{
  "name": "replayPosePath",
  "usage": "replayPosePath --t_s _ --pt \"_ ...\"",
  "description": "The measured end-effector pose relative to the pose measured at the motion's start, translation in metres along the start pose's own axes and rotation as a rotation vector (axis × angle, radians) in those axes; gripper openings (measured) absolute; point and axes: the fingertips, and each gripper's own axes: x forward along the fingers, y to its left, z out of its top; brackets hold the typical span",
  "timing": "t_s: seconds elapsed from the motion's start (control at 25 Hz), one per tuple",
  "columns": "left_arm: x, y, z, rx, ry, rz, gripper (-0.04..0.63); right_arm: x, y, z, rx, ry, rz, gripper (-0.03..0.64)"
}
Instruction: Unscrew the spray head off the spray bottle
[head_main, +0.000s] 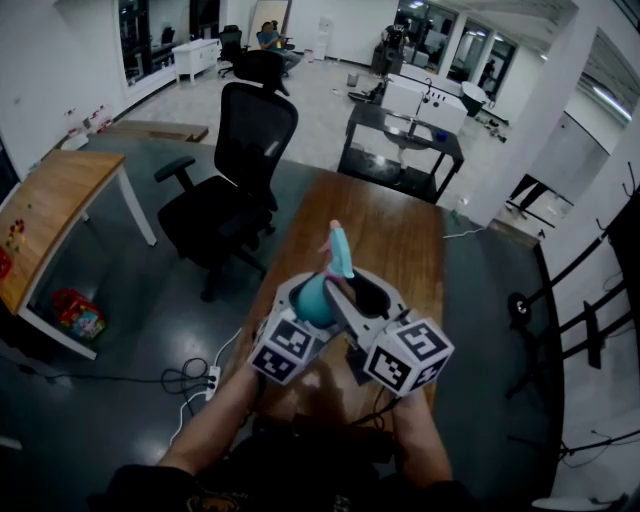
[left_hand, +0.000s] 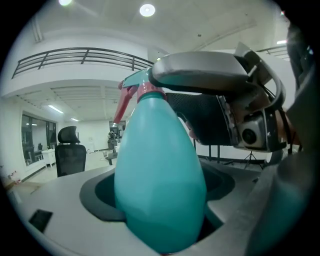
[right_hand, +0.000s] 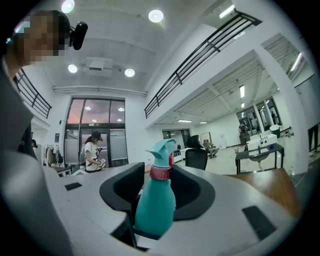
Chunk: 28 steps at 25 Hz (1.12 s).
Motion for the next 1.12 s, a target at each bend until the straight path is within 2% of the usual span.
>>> replayPosePath --t_s 0.52,0.88,1.0,1.12 --pt "0.0 -0.013 0.005 0.034 0.003 -0.057 0.437 -0.003 -0.004 0.001 -0.058 -0.005 -0.004 0.147" --pt "-0.009 -0.033 0.013 0.064 -0.02 -0.212 0.437 -0.016 0.005 0.007 -0.041 -0.017 0.154 0.141" --pt "-0.01 -0.039 0.014 0.048 -0.033 -0.26 0.437 -0.019 0.006 0.008 -0.02 -0.037 0.181 0.141" --pt "-0.011 -0.041 0.015 0.035 -0.041 -0.275 0.437 -0.02 0.004 0.009 -0.001 -0.059 0.196 0.14"
